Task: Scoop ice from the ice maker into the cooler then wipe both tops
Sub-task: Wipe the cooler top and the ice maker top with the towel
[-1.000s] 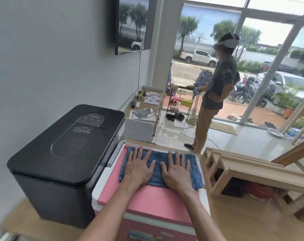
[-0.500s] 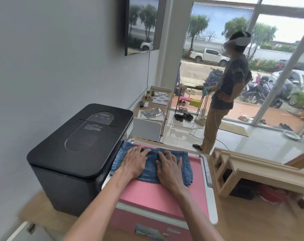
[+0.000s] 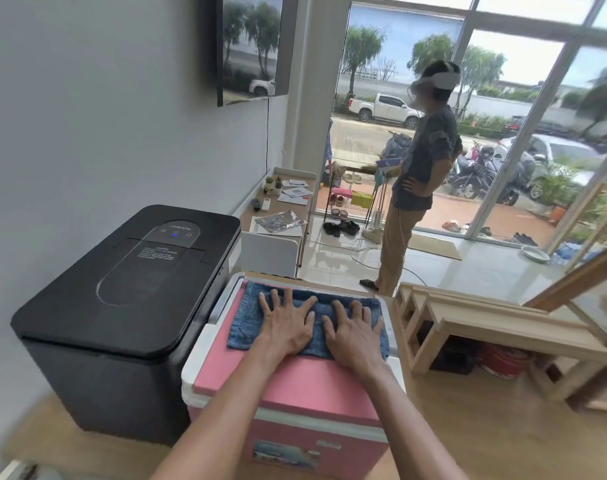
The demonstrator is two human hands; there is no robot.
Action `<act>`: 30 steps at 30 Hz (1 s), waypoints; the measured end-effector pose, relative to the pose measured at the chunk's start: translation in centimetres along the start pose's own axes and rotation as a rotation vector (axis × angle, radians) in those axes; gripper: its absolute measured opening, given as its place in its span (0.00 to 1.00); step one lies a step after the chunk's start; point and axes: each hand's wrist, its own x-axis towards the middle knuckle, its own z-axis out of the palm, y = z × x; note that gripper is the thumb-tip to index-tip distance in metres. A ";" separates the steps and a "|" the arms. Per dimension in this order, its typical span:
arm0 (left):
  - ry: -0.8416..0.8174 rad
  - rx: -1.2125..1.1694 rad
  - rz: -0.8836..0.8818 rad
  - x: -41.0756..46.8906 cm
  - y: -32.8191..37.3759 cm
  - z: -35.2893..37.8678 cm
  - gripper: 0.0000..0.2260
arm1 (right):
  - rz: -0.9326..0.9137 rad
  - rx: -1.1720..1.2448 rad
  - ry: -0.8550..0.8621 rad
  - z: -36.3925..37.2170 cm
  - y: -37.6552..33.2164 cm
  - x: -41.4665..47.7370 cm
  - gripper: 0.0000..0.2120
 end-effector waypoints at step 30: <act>0.244 0.141 -0.063 -14.5 -7.3 -2.9 0.12 | -0.076 -0.011 0.023 -1.9 -4.3 -14.3 0.22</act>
